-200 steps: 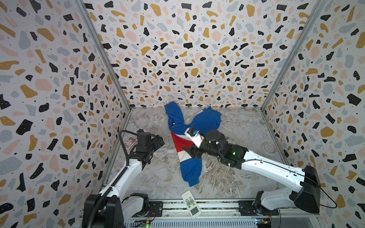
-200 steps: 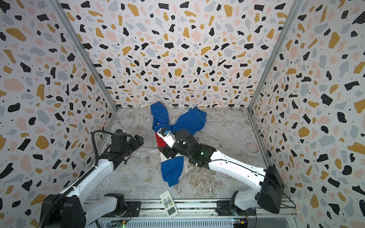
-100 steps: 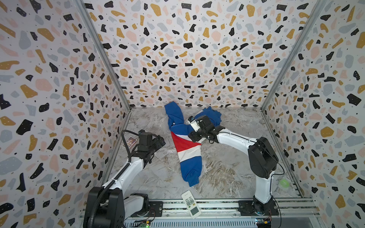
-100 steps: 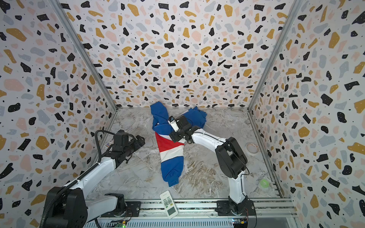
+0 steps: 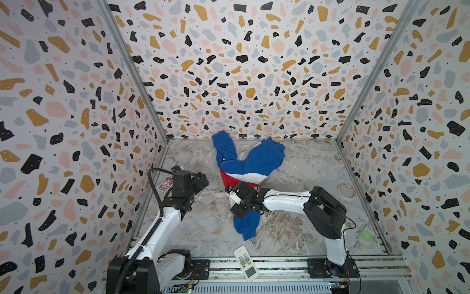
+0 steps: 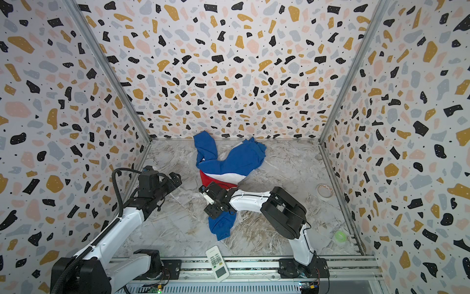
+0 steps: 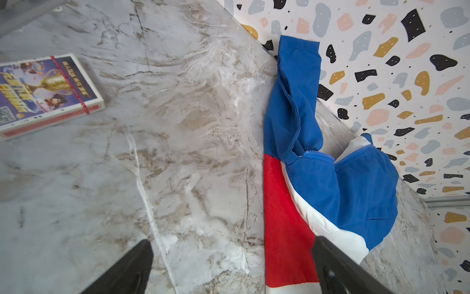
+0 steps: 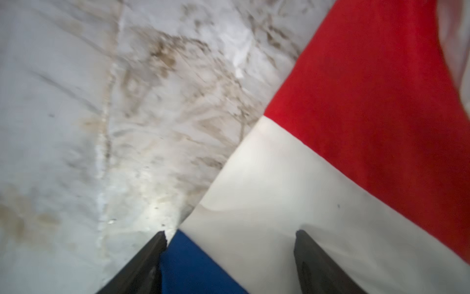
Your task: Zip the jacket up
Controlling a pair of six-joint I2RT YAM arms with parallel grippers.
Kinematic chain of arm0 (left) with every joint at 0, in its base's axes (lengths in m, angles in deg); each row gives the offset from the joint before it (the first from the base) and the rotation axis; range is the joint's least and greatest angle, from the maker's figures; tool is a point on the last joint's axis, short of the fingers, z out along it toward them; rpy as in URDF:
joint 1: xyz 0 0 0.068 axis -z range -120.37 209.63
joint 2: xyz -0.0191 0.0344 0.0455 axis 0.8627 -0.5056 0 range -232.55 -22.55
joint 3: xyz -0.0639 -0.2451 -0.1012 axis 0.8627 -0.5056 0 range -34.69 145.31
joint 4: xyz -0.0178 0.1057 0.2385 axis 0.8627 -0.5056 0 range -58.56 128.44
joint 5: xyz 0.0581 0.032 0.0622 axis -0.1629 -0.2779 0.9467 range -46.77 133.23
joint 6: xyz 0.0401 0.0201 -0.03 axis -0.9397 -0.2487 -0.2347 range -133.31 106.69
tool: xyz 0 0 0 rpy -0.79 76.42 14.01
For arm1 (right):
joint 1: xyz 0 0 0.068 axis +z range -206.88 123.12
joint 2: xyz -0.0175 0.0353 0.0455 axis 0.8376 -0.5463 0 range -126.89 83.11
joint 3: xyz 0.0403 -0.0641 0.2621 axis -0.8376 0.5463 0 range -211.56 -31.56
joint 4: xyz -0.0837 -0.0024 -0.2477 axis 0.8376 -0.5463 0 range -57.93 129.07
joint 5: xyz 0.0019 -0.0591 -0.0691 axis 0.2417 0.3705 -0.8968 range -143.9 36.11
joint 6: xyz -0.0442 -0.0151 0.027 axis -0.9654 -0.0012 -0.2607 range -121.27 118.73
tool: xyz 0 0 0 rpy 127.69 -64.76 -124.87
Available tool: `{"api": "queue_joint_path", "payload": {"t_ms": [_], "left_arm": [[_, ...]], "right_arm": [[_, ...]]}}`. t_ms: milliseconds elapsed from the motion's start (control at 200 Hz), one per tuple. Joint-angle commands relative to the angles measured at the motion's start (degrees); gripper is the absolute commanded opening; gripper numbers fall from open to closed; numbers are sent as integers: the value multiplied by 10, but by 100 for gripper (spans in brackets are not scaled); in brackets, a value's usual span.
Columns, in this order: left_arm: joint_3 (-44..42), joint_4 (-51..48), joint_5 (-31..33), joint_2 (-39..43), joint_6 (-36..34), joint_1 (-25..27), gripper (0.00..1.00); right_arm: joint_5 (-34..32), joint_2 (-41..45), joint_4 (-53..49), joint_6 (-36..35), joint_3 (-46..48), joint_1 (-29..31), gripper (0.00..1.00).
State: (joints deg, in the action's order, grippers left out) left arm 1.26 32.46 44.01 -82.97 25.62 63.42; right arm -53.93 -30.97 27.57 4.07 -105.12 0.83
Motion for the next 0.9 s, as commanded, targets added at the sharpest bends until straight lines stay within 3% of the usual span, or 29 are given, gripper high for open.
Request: {"api": "queue_joint_path", "payload": {"t_ms": [0,240,350,501,676,896], "left_arm": [[-16,-9,1,13,-15,-6,100],[-25,-8,-9,15,-15,-7,100],[-30,0,-18,16,-15,-7,100],[-39,19,-37,19,1,-7,100],[-66,80,-72,18,63,-7,100],[-84,153,-100,1,139,3,100]], "right_arm": [[-21,8,-6,12,-6,-3,71],[-22,21,-25,-1,-12,-3,17],[-35,62,-45,-14,-14,-6,0],[-34,162,-72,-33,-27,-39,0],[44,285,-78,-41,-68,-123,0],[86,320,-107,-47,-160,-205,0]]}}
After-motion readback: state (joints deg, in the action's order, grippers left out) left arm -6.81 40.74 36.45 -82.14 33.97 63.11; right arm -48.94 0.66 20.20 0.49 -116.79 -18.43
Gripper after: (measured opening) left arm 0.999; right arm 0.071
